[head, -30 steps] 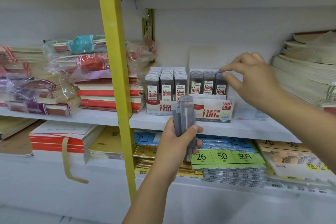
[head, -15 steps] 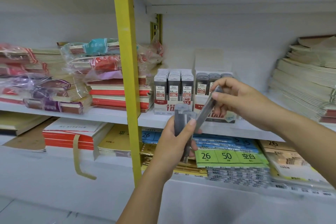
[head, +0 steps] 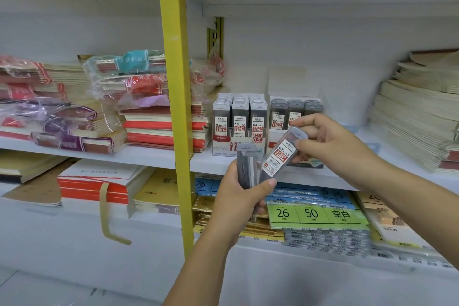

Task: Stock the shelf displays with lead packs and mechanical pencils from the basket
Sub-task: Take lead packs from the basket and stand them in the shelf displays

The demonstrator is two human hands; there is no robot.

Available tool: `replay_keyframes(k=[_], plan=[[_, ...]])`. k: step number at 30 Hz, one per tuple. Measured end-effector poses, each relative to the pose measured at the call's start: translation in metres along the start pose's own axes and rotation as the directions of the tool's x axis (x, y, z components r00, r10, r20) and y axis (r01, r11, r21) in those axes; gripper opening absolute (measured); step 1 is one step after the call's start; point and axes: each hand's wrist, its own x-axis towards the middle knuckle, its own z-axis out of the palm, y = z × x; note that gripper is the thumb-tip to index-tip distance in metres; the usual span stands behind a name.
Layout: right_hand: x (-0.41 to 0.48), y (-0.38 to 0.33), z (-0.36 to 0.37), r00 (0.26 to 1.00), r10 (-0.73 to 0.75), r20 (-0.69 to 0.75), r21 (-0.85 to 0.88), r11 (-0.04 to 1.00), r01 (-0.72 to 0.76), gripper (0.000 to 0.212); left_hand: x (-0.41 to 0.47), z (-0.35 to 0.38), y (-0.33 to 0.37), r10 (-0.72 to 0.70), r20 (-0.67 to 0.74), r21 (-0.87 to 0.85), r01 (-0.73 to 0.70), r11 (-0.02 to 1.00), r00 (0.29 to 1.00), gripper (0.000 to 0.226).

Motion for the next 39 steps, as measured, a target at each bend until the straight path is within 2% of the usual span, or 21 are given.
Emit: replay_keyframes(k=[3,7,10,12,14,20,24,30,32,34,36,39], plan=[[0.004,-0.008,-0.003,0.998,-0.059,-0.014,-0.085,0.995,0.058,0.018,0.002,-0.002,0.000,-0.011,-0.014,0.001,0.011,1.000,1.000,0.030],[0.026,-0.034,-0.025,0.934,-0.272,-0.233,-0.186,0.955,0.232,0.033,0.008,-0.009,0.001,-0.079,-0.011,-0.066,0.078,0.995,0.997,0.017],[0.047,-0.042,-0.033,0.900,-0.384,-0.208,-0.414,0.868,0.274,0.038,0.014,-0.013,0.000,-0.089,-0.014,-0.067,0.087,0.994,0.996,0.031],[0.058,-0.038,-0.028,0.918,-0.379,-0.117,-0.582,0.775,0.246,0.038,0.015,-0.014,0.000,-0.052,-0.016,-0.069,0.051,0.996,0.999,0.038],[0.063,-0.032,-0.022,0.935,-0.352,-0.037,-0.670,0.703,0.238,0.036,0.015,-0.014,0.001,-0.016,-0.022,-0.078,0.014,0.997,1.000,0.029],[0.079,-0.016,-0.022,0.980,-0.192,-0.047,-0.669,0.735,0.112,0.025,0.016,-0.016,0.001,0.035,0.002,-0.071,-0.035,0.997,0.999,0.026],[0.085,-0.006,-0.018,0.960,-0.274,-0.056,-0.787,0.604,0.127,0.017,0.017,-0.016,-0.001,0.038,0.007,-0.055,-0.038,0.998,0.999,0.023],[0.079,-0.009,-0.016,0.946,-0.316,-0.071,-0.878,0.470,0.090,0.033,0.014,-0.015,0.002,0.043,0.011,-0.078,-0.042,0.996,0.999,0.026],[0.064,-0.014,-0.011,0.921,-0.382,-0.077,-0.837,0.527,0.149,0.031,0.013,-0.015,0.003,0.057,0.015,-0.083,-0.056,0.995,0.998,0.027],[0.045,-0.020,-0.002,0.928,-0.370,-0.046,-0.711,0.665,0.230,0.027,0.012,-0.015,0.004,0.081,0.027,-0.070,-0.078,0.994,0.996,0.026],[0.029,-0.023,0.009,0.968,-0.245,0.044,-0.545,0.807,0.229,0.025,0.010,-0.013,0.006,0.091,0.051,-0.056,-0.089,0.994,0.994,0.025],[0.018,-0.016,0.019,0.988,-0.058,0.142,-0.298,0.949,0.099,0.026,0.007,-0.009,0.006,0.081,0.094,-0.034,-0.079,0.996,0.992,0.024]])
